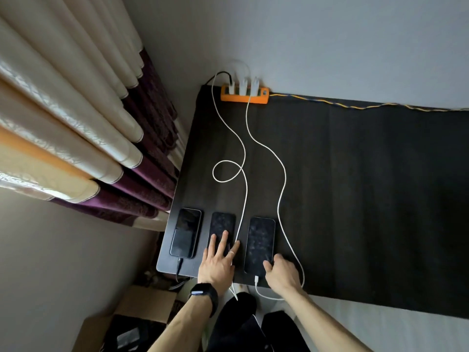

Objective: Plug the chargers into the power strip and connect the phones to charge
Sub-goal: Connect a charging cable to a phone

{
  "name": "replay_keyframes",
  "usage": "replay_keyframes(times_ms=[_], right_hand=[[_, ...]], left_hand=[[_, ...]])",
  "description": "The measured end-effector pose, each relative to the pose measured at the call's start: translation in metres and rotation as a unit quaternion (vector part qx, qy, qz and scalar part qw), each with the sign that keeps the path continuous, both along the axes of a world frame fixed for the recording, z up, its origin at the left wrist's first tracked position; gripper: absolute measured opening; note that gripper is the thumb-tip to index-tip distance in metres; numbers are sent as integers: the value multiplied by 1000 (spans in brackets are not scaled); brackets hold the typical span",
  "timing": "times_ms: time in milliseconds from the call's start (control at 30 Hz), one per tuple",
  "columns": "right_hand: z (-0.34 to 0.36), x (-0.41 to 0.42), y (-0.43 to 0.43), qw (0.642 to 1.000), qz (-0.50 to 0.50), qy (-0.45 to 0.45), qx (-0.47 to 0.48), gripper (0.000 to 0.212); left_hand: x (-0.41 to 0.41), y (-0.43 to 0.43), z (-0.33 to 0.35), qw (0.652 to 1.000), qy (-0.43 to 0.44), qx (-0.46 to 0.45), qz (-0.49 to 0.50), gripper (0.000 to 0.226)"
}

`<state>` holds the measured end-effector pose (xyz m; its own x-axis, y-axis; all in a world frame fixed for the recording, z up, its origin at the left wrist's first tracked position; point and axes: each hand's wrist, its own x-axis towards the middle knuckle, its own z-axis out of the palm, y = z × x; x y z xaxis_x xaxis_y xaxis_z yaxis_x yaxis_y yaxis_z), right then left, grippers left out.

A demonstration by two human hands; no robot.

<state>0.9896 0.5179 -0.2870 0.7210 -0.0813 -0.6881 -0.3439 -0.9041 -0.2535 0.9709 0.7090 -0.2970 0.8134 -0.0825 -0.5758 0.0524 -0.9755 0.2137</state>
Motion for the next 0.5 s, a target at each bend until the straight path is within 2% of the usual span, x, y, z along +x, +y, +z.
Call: replay_keyframes(times_ms=[167, 333, 400, 500], right_hand=[[0, -8, 9, 997, -25, -73, -25, 43], [3, -5, 8, 996, -3, -61, -69, 50], [3, -3, 6, 996, 7, -68, -55, 51], [1, -2, -5, 997, 25, -70, 0, 41]], left_hand=[[1, 1, 0, 1000, -4, -11, -2, 70], [-1, 3, 1, 1000, 0, -6, -2, 68], [1, 2, 3, 1000, 5, 0, -3, 68], [7, -2, 10, 1000, 22, 10, -2, 67]])
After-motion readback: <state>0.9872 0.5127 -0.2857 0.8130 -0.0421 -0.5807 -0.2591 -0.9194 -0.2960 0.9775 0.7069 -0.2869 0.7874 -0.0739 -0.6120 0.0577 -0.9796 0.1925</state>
